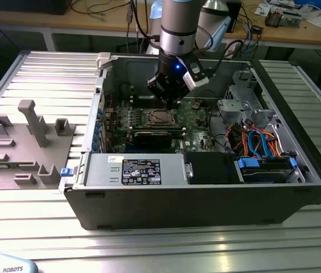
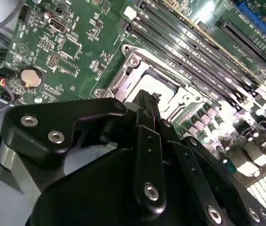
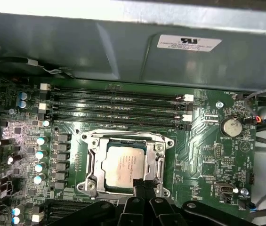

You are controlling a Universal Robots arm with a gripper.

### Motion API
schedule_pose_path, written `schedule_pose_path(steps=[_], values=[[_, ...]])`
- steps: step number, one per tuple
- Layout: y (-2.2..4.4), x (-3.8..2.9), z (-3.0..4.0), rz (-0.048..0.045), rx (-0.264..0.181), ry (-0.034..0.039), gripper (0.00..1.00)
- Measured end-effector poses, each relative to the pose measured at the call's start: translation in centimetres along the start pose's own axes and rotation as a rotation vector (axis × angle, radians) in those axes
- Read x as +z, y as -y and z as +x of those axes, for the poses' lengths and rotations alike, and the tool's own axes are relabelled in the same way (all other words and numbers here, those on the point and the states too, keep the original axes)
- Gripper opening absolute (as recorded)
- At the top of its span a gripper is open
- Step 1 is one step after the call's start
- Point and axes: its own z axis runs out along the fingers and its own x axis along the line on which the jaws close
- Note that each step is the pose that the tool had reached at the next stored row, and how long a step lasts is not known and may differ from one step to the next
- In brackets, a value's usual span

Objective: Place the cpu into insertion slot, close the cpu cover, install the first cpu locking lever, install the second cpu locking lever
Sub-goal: 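Install the first cpu locking lever, then install the second cpu locking lever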

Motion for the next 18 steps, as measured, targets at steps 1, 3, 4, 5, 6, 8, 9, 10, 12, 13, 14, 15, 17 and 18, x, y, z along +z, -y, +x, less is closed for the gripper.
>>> schedule_pose_path(steps=[1,3,4,5,6,8,9,10,12,13,14,15,17,18], values=[[0.0,-0.2,0.0,0.0,0.0,0.0,0.11],[0.0,-0.28,-0.01,-0.0002,0.0,0.0001,0.11],[-0.01,-0.28,-0.01,-0.0003,0.0,0.0002,0.11],[0.0,-0.28,-0.01,-0.0002,0.0,0.0001,0.11],[0.0,-0.3,0.0,0.0,0.0,0.0,0.11],[0.0,-0.3,0.0,-0.0001,0.0,0.0,0.11],[0.0,-0.3,0.0,0.0,0.0,0.0,0.11],[0.0,-0.3,0.0,0.0,0.0,0.0,0.11],[0.0,-0.31,0.0,0.0,0.0,0.0,0.11],[0.0,-0.31,0.0,-0.0001,0.0,0.0001,0.11],[0.0,-0.32,0.0,0.0,0.0,0.0,0.11],[0.02,-0.33,0.0,0.0002,0.0,-0.0001,0.11],[0.2,-0.32,0.01,0.0,0.0,0.0,0.11],[0.29,-0.32,0.02,0.0001,0.0,0.0,0.11]])
